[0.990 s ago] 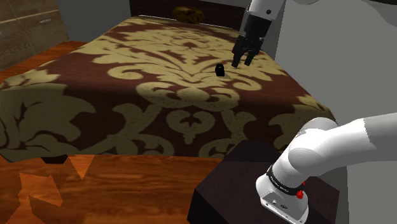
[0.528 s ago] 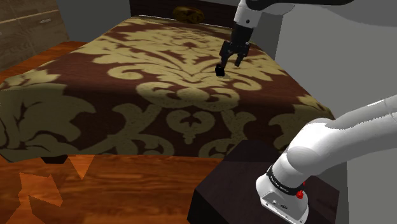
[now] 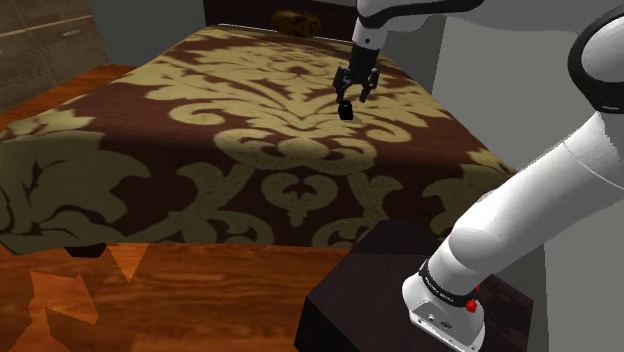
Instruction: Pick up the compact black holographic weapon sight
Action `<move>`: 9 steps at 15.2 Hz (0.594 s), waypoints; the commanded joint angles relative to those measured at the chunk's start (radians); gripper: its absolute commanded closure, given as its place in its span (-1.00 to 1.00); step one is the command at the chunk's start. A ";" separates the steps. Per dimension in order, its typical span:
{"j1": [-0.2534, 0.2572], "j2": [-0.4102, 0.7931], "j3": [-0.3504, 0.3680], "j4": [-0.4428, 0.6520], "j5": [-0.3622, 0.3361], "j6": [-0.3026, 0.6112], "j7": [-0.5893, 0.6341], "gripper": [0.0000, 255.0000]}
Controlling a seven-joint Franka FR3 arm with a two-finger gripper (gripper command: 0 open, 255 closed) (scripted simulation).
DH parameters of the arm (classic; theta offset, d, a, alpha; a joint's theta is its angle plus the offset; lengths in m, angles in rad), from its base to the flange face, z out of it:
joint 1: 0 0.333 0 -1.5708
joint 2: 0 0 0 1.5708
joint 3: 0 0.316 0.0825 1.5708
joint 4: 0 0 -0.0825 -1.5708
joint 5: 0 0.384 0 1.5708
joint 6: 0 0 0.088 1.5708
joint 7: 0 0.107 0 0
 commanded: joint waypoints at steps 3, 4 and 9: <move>-0.024 0.138 -0.025 0.097 -0.008 0.036 0.018 -1.00; -0.030 0.172 -0.031 0.124 -0.009 0.042 0.023 -1.00; -0.062 0.343 -0.062 0.274 -0.006 0.056 0.044 -1.00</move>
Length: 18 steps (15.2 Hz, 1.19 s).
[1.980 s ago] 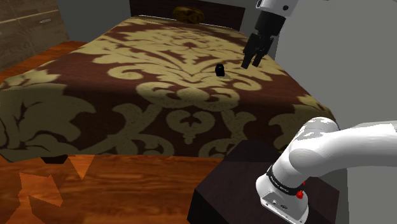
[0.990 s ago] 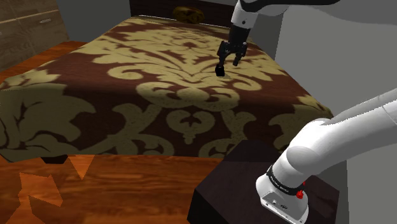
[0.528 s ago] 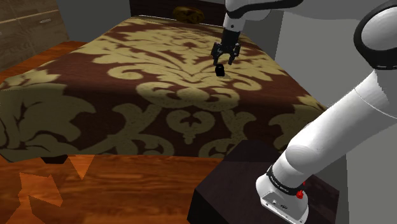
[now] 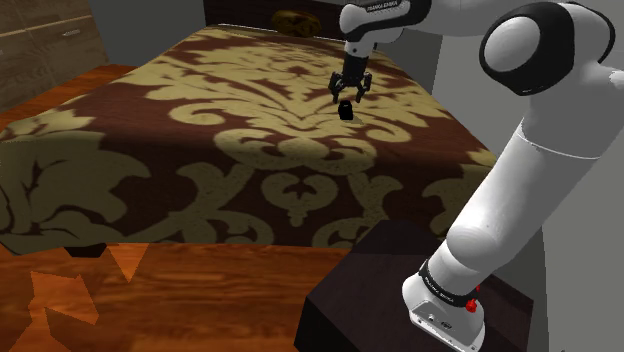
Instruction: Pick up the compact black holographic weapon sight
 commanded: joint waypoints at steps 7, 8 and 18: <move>-0.066 0.287 -0.045 0.302 0.022 -0.026 0.033 -1.00; -0.077 0.325 -0.050 0.347 0.026 -0.034 0.037 -1.00; -0.091 0.394 -0.054 0.334 0.036 0.046 0.044 -1.00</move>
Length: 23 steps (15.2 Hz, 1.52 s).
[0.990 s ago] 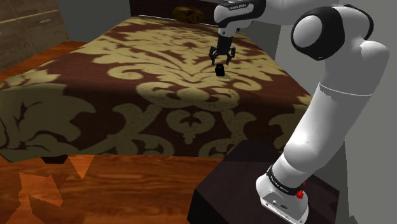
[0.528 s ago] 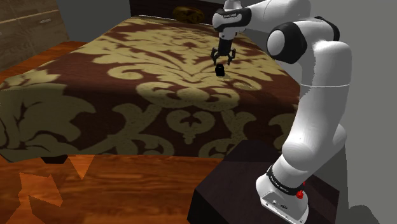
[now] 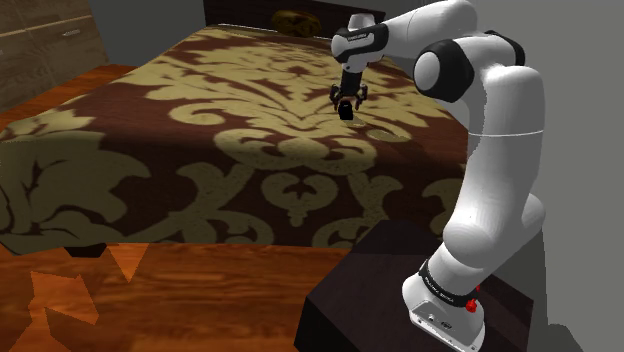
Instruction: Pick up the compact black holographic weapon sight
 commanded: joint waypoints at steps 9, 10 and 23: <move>0.001 -0.004 0.000 -0.018 0.000 0.014 0.000 1.00; 0.001 -0.004 0.000 -0.017 0.000 0.014 0.000 1.00; -0.006 -0.016 -0.004 0.128 -0.003 -0.142 -0.004 1.00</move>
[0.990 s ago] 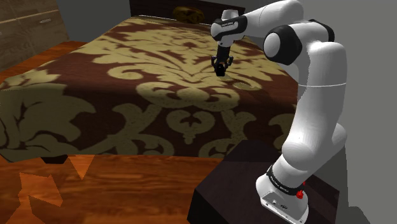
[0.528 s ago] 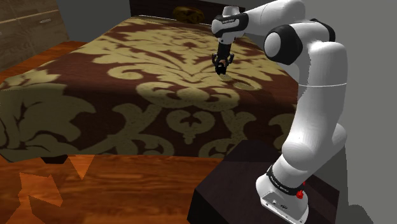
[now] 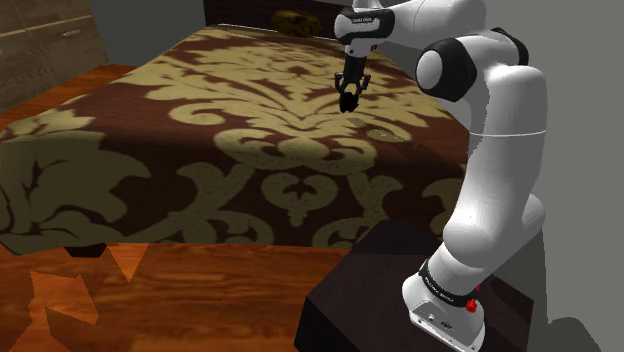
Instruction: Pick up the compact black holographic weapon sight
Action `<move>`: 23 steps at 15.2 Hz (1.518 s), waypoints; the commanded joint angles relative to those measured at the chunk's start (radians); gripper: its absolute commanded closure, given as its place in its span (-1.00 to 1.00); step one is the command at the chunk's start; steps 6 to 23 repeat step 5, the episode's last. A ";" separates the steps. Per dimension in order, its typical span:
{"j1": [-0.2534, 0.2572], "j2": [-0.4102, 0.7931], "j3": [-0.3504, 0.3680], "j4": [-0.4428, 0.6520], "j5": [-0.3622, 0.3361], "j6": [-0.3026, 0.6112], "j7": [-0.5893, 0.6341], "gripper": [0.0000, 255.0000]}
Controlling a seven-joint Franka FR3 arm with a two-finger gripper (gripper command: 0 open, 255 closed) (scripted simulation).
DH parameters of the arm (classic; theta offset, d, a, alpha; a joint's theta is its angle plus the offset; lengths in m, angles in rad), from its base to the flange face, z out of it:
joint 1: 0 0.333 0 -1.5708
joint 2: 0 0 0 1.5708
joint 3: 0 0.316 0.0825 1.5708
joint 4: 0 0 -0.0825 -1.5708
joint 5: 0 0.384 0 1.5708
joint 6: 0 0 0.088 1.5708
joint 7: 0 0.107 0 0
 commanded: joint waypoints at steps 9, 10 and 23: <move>-0.004 0.001 -0.001 0.058 0.000 -0.057 -0.002 1.00; -0.004 0.001 -0.001 0.058 0.000 -0.057 -0.002 1.00; -0.004 0.001 -0.001 0.058 0.000 -0.057 -0.002 1.00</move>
